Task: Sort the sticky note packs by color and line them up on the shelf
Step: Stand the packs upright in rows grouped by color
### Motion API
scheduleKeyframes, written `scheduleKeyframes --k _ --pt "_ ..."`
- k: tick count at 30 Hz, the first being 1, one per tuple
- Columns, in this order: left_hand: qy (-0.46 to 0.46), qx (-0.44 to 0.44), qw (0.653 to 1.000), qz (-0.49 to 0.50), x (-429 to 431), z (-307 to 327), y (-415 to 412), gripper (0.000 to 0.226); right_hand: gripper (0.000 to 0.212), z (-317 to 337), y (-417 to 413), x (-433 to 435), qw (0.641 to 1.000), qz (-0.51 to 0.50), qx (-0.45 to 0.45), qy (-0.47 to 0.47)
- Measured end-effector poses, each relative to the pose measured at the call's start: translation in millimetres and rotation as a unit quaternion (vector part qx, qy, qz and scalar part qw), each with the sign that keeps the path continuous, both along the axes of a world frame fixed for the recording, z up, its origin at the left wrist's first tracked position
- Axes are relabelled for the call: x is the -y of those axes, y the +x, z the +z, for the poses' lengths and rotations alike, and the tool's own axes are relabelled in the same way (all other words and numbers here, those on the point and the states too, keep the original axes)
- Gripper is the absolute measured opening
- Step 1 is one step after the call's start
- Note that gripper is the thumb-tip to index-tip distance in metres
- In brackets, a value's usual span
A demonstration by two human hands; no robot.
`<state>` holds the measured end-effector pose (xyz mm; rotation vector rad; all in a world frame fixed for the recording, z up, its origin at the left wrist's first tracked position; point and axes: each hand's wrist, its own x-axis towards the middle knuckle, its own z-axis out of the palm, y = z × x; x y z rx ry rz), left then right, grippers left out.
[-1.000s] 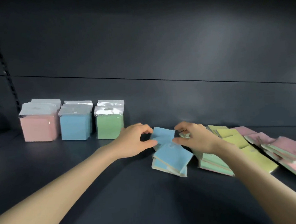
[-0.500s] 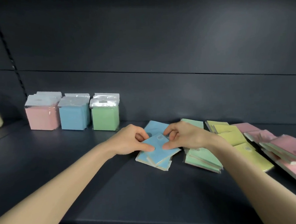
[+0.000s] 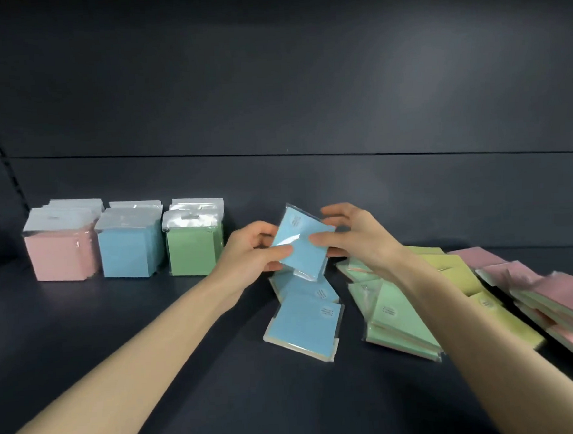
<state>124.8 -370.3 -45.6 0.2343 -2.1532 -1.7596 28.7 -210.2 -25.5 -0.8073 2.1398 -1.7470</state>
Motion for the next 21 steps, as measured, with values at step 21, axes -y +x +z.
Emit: scheduleKeyframes --k 21 --pt "-0.19 0.207 0.958 0.06 12 -32 0 0.061 0.021 -25 -2 -12 0.992 -0.117 -0.024 -0.051"
